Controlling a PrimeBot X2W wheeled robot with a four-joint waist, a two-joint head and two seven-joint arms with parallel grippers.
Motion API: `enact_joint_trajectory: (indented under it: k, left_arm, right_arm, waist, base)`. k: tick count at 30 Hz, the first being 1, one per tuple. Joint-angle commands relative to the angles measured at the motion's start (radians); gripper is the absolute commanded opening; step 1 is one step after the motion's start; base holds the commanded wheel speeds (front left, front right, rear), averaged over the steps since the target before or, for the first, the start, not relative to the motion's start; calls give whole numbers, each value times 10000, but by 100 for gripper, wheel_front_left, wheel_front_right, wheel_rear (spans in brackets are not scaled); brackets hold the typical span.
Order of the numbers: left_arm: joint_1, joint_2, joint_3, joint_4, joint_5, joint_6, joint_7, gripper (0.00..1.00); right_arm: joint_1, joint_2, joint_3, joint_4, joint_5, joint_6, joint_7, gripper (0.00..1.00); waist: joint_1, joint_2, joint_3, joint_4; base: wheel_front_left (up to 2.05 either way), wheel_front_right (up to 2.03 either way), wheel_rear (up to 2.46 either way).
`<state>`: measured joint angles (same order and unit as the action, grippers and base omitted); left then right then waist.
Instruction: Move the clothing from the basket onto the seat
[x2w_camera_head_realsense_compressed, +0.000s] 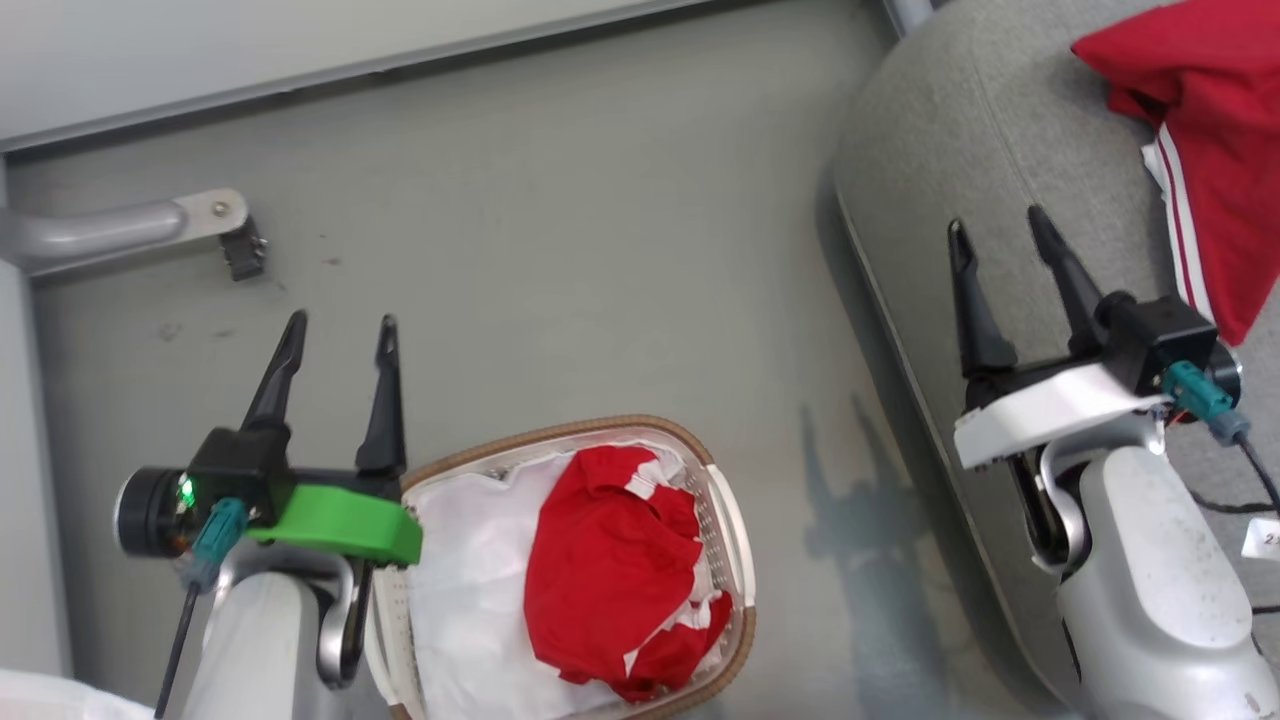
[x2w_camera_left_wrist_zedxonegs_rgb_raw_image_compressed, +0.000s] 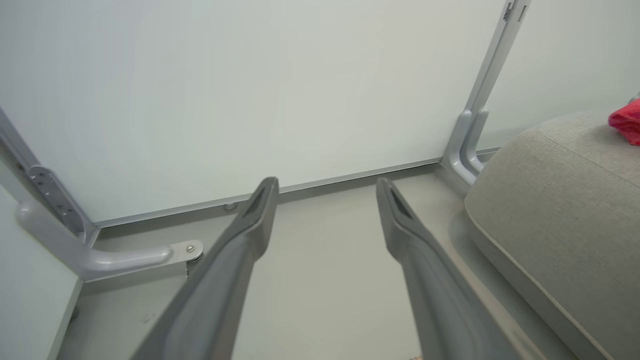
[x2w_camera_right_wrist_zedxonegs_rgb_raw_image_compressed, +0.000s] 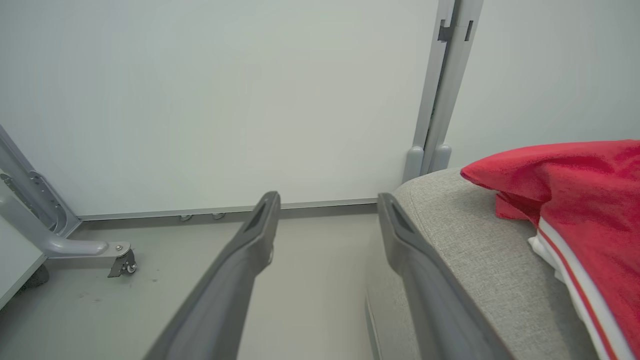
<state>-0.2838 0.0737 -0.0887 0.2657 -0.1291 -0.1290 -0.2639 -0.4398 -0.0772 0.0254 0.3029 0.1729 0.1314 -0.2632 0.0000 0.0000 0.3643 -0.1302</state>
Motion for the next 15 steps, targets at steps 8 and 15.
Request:
enact_joint_trajectory:
  k: [8, 15]
  left_arm:
    - [965, -163, 915, 200, 150, -23, -8, 100]
    - [1433, -211, 1130, 400, 229, -28, -8, 100]
  right_arm:
    - [997, -82, -24, 144, 55, -12, -22, 100]
    - [1589, -196, 123, 275, 141, -14, -22, 100]
  waist:
    - [0, 0, -1291, 971]
    - [0, 0, -1910, 1280]
  base:
    - [0, 0, 0]
    - [0, 0, 0]
